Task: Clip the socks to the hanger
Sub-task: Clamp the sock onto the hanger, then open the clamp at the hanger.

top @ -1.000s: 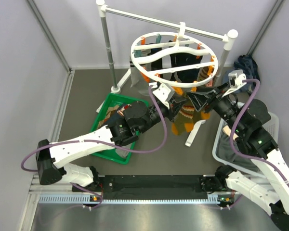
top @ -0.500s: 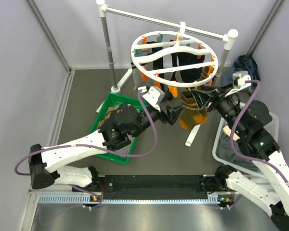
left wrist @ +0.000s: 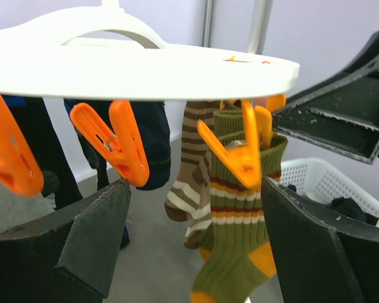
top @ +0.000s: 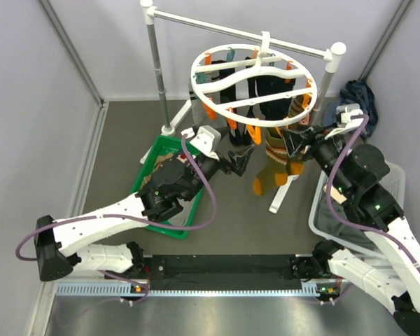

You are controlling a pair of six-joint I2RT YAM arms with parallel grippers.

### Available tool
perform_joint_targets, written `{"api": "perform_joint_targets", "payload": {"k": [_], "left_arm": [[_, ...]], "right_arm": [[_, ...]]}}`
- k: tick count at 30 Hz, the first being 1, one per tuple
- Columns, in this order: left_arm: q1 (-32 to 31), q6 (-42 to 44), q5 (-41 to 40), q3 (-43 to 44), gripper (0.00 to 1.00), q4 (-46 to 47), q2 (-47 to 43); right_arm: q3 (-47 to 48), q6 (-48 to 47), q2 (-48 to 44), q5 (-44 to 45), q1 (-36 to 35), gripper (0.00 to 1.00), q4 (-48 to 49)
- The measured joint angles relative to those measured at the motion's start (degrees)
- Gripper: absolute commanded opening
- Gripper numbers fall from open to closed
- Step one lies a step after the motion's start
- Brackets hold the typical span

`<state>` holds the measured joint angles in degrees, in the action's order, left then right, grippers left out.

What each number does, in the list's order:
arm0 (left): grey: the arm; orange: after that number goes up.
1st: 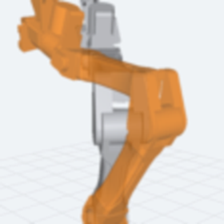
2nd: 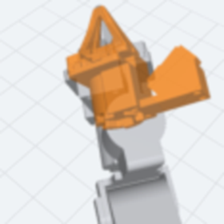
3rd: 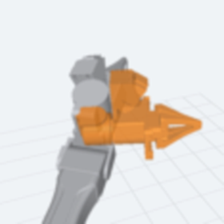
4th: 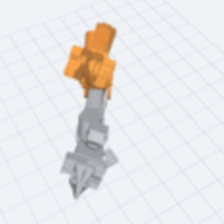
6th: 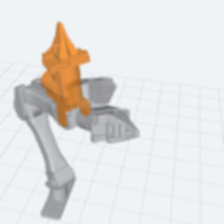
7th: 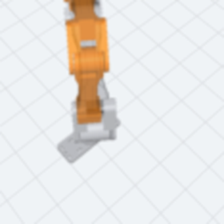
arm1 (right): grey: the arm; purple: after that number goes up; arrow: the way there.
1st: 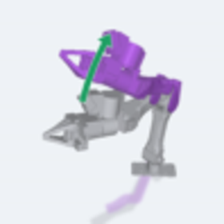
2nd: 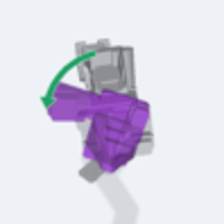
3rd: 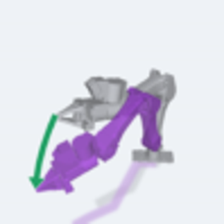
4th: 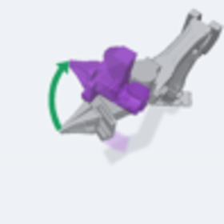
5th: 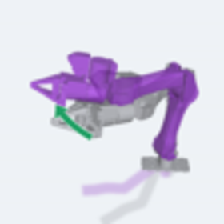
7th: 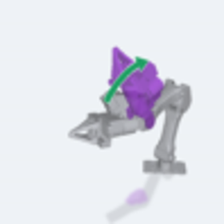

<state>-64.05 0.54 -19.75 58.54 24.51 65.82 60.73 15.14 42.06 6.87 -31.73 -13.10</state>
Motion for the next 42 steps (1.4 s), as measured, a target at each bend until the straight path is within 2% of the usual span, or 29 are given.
{"api": "perform_joint_targets", "payload": {"k": [5, 12, 18, 24, 26, 30, 36, 42], "left_arm": [[1.44, 0.24, 1.38, 0.46, 0.88, 3.28, 3.32], [2.56, -0.02, 4.68, 2.03, 0.79, 4.79, 8.59], [2.58, -0.33, 6.56, 3.30, 0.69, 7.56, 10.58], [2.58, -1.51, 6.88, 3.30, 0.51, 11.96, 10.82], [2.58, -1.95, 6.88, 3.30, 0.40, 13.46, 10.99], [2.58, -2.91, 6.88, 3.10, 0.25, 16.50, 11.61], [2.58, -4.28, 7.17, 3.06, 0.17, 17.33, 11.82], [1.95, -4.83, 6.71, 3.06, 0.16, 17.27, 12.85]], "right_arm": [[0.00, -0.46, 0.00, 0.92, 0.02, 0.58, -0.24], [0.00, -1.16, -0.02, 1.86, 0.00, 0.59, -0.52], [0.02, -1.84, -1.16, 1.88, 0.00, 0.60, -2.27], [1.81, -2.56, -3.06, -0.09, 0.00, 0.63, -6.97], [3.26, -2.71, -3.48, -1.27, 0.00, 0.63, -8.37], [6.03, -2.71, -4.50, -4.55, 0.02, 0.63, -10.12], [11.87, -2.49, -2.99, -12.55, 0.02, 0.63, -12.59], [15.85, -0.87, 0.61, -20.70, 0.00, 0.63, -14.19]]}}
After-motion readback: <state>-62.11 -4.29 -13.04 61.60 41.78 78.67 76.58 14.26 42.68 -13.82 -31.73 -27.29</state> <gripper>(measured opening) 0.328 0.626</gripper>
